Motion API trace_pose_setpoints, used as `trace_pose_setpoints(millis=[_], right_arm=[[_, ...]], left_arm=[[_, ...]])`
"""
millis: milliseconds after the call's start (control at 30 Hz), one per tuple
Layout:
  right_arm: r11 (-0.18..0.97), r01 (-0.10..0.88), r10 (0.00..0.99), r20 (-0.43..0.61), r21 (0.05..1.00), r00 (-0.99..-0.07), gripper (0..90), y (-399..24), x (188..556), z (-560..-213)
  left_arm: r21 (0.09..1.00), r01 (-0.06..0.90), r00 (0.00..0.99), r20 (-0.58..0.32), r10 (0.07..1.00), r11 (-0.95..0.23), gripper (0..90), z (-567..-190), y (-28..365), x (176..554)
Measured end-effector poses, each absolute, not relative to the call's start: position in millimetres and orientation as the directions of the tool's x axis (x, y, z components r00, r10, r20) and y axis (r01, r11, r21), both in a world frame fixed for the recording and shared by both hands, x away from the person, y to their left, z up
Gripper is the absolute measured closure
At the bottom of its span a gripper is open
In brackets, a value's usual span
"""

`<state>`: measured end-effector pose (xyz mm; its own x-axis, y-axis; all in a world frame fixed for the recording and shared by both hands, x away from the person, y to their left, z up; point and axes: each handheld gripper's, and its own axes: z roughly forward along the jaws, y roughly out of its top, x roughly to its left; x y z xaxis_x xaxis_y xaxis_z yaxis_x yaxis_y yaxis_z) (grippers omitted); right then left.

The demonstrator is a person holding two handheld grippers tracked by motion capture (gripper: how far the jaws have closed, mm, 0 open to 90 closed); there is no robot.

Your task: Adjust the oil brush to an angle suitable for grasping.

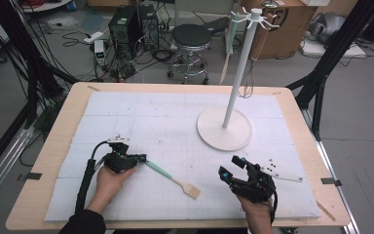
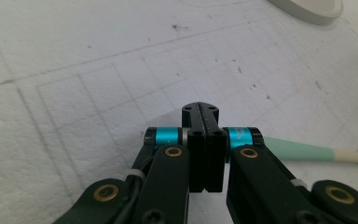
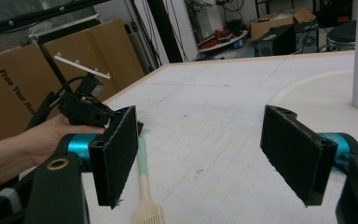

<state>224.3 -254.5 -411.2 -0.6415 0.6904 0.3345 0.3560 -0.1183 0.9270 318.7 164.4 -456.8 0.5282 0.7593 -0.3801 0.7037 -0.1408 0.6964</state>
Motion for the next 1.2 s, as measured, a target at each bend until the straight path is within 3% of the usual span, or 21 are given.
trace_pose_setpoints(millis=[233,500,800,1200], right_arm=[[-0.120,0.356,0.689,0.335,0.927,-0.642,26.7,-254.4,223.8,-410.8],[-0.121,0.356,0.691,0.336,0.927,-0.640,26.7,-255.5,223.5,-411.0],[-0.119,0.355,0.687,0.335,0.927,-0.644,26.8,-253.3,222.8,-410.4],[-0.114,0.358,0.684,0.334,0.927,-0.648,26.8,-250.9,223.2,-410.6]], left_arm=[[0.703,0.691,0.555,-0.368,0.746,-0.167,89.9,-454.8,150.1,311.3],[0.706,0.701,0.519,-0.415,0.747,-0.095,89.8,-459.0,161.9,312.5],[0.695,0.708,0.517,-0.390,0.762,-0.124,89.8,-459.8,158.1,312.9],[0.679,0.710,0.580,-0.416,0.700,-0.185,89.8,-460.2,134.2,305.5]])
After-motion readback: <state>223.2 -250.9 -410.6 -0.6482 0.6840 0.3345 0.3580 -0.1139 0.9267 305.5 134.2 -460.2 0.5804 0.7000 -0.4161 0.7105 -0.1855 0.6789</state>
